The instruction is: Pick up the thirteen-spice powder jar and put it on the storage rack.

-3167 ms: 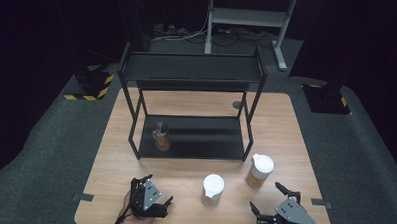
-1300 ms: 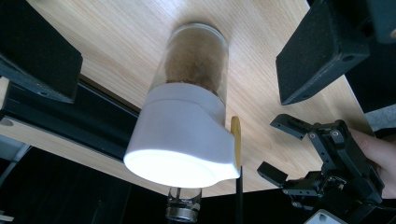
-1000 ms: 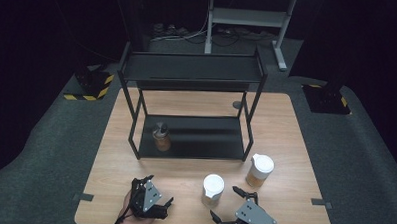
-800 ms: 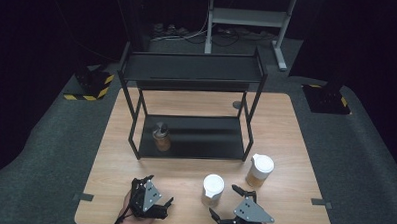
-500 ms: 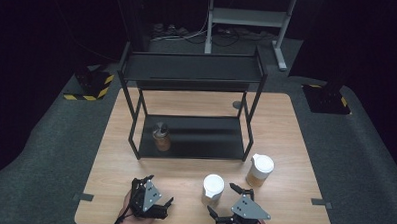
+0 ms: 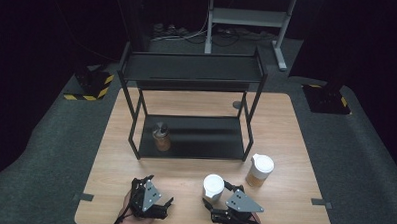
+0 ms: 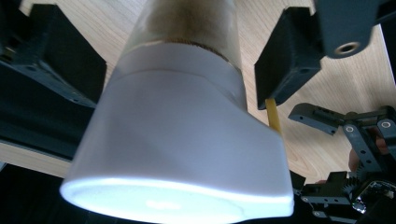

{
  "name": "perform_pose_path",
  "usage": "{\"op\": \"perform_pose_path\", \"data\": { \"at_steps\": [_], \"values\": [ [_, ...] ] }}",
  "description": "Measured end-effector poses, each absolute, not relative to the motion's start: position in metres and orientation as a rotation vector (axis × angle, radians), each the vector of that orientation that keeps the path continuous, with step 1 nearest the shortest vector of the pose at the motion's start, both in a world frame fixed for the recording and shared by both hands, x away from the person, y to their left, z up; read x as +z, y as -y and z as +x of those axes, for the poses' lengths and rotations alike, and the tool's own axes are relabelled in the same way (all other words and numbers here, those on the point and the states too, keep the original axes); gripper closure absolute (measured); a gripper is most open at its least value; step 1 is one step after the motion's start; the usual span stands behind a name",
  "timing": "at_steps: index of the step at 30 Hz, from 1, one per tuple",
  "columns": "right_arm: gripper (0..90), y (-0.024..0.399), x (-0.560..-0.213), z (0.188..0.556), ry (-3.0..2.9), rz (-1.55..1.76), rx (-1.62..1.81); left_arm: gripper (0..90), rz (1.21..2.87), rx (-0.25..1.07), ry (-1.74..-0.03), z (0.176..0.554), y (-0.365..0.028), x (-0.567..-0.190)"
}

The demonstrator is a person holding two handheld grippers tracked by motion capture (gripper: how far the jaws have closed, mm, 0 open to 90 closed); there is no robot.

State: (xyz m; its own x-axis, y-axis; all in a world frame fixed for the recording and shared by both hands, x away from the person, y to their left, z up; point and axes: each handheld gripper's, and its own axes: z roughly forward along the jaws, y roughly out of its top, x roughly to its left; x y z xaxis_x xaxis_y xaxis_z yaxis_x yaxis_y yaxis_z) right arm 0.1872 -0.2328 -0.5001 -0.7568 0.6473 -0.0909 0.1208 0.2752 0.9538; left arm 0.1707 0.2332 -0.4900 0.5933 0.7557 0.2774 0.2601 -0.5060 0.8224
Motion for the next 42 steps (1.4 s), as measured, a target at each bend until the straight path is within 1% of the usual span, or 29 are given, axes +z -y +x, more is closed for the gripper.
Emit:
{"op": "perform_pose_path", "data": {
  "at_steps": [5, 6, 9, 31, 42],
  "values": [
    [24.6, 0.232, -0.502, 0.19, -2.082, 0.696, 1.503, 0.9, 2.051, 0.821, -0.803, 0.171, -0.234, -0.49],
    [24.6, 0.232, -0.502, 0.19, -2.082, 0.696, 1.503, 0.9, 2.051, 0.821, -0.803, 0.171, -0.234, -0.49],
    [29.7, 0.234, -0.503, 0.191, -2.08, 0.686, 1.517, 0.9, 2.051, 0.821, -0.802, 0.171, -0.234, -0.49],
    [30.3, 0.233, -0.5, 0.191, -2.083, 0.691, 1.511, 0.9, 2.052, 0.816, -0.799, 0.171, -0.234, -0.49],
    [30.4, 0.228, -0.49, 0.197, -2.05, 0.699, 1.539, 0.9, 2.046, 0.811, -0.796, 0.171, -0.236, -0.49]
  ]
}}
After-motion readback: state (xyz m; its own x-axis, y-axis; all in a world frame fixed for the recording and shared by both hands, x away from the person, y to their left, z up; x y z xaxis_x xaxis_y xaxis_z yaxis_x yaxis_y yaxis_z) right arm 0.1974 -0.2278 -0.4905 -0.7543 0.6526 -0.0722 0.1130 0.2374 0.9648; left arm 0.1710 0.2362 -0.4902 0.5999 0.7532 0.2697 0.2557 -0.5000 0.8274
